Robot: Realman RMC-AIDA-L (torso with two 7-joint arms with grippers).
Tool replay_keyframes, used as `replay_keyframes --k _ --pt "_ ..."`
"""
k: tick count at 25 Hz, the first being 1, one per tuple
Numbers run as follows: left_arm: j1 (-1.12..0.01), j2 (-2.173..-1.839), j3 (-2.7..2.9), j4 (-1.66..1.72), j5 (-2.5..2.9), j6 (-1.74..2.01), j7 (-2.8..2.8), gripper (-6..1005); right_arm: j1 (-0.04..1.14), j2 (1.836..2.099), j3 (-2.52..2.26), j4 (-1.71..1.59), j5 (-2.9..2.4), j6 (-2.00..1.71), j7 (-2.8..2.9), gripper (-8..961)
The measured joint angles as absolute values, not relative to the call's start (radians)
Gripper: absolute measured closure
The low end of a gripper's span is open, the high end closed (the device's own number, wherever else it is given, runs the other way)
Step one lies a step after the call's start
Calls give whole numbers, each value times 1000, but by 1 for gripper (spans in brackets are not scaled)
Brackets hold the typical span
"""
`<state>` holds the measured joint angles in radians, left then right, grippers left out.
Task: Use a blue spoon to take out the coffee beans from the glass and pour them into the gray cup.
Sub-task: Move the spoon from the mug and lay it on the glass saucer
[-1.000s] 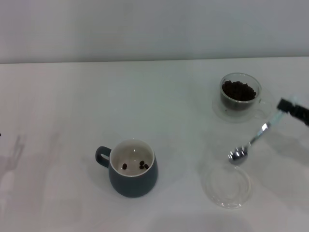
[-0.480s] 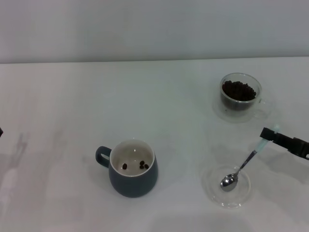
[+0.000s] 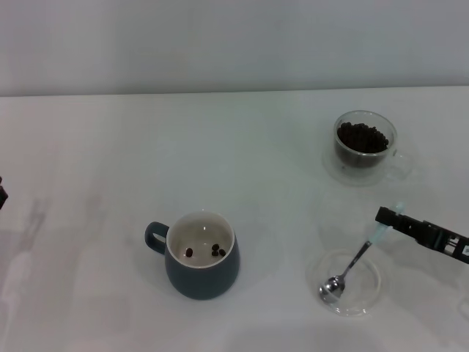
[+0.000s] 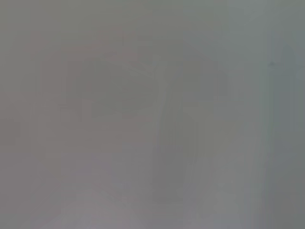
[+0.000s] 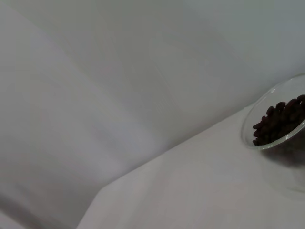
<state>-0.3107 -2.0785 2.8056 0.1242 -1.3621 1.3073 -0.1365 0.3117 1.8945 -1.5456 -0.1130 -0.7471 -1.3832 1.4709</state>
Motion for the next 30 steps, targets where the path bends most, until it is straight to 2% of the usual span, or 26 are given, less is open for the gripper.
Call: replay_keyframes --k 4,17,24,30 --pt "-311 -2078 2806 124 -1362 1306 -137 139 312 1906 -1545 -114 -747 -1371 1471 737" --pt "-311 -2078 2806 124 -1366 1305 -135 138 332 1915 -1546 -117 -771 -1306 1471 719" --pt "-309 -2078 2806 124 -1367 1305 -135 138 338 1916 -1544 -118 -772 -1304 1471 651" --pt "-305 -2080 2806 124 -1367 1307 -135 137 341 1911 -1534 -127 -763 -1286 1457 650"
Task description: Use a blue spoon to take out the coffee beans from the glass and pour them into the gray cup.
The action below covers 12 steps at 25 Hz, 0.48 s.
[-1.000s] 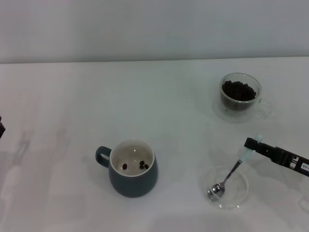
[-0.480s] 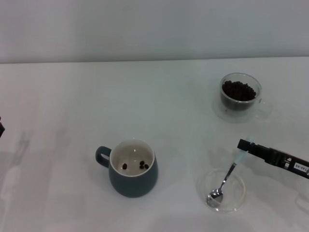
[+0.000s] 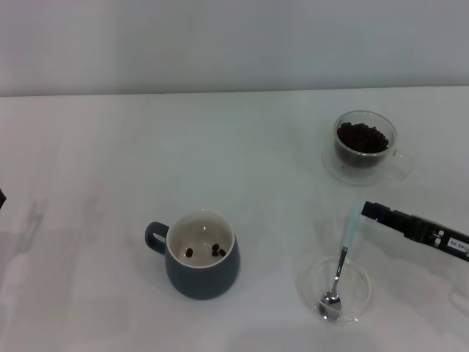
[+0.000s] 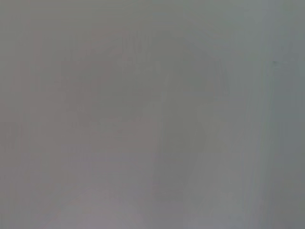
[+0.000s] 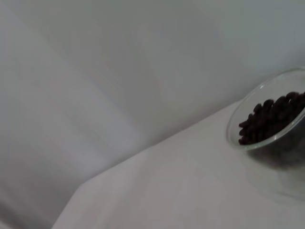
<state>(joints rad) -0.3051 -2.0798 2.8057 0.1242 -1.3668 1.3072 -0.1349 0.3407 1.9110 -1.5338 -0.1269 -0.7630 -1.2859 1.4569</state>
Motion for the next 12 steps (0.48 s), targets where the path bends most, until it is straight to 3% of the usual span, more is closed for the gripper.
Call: replay_keyframes --k 6,12 --pt "-303 -2082 2807 124 -1367 1310 -135 137 324 1909 -1404 -140 -762 -1306 1328 500" --pt "-300 -2082 2807 124 -1368 1308 -137 138 271 1968 -1140 -190 -762 -1316 1090 168"
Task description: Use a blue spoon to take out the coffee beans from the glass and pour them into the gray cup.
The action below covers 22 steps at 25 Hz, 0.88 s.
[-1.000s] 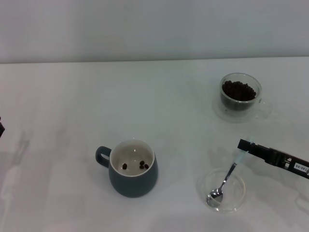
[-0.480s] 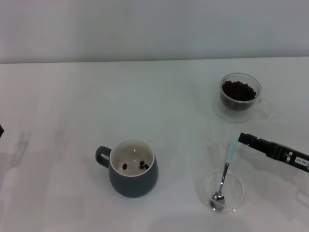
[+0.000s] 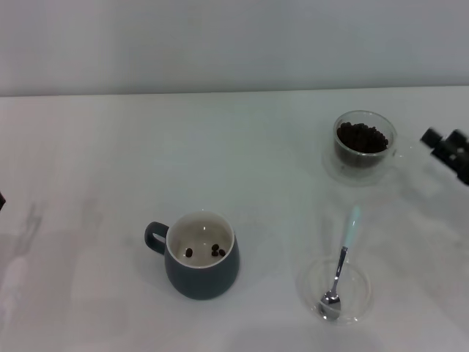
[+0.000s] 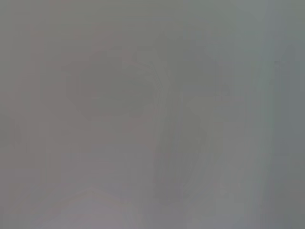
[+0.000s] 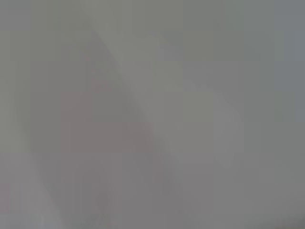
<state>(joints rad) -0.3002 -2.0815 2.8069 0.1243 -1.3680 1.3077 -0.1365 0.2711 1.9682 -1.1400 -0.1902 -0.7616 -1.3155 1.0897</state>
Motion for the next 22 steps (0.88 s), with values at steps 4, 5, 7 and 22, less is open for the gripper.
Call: replay_keyframes --k 4,5,7,22 --pt "-300 -2082 2806 124 -1368 1306 -140 138 275 2009 -979 -161 -758 -1324 802 102" --pt "-300 -2082 2806 124 -1368 1305 -140 138 280 2010 -962 -144 -752 -1332 737 102" --pt "-301 -2082 2806 126 -1369 1305 -141 138 294 2013 -950 -107 -719 -1345 600 101" --pt "-312 -2083 2808 135 -1364 1313 -138 138 318 2018 -945 -31 -606 -1363 397 108"
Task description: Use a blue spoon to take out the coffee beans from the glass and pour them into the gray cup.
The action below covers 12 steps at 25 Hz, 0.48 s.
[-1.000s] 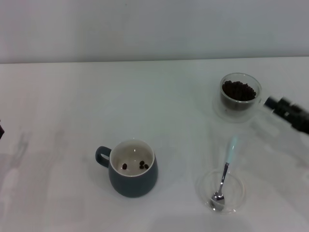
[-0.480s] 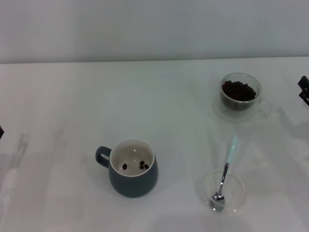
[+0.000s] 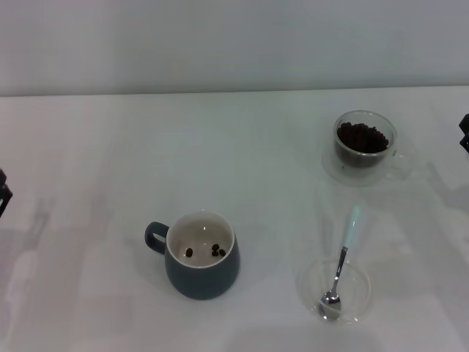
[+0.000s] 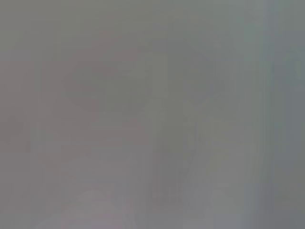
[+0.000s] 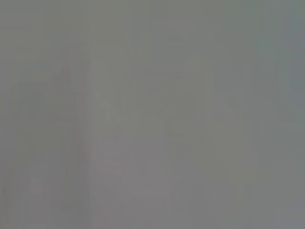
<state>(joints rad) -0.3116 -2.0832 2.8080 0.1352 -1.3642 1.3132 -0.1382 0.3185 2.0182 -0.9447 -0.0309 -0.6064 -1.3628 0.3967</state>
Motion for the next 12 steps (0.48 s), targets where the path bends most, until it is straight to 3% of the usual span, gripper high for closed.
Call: replay_keyframes --k 12 --pt "-341 -2085 2804 138 -1370 1315 -155 138 362 2019 -943 -30 -599 -1293 409 108"
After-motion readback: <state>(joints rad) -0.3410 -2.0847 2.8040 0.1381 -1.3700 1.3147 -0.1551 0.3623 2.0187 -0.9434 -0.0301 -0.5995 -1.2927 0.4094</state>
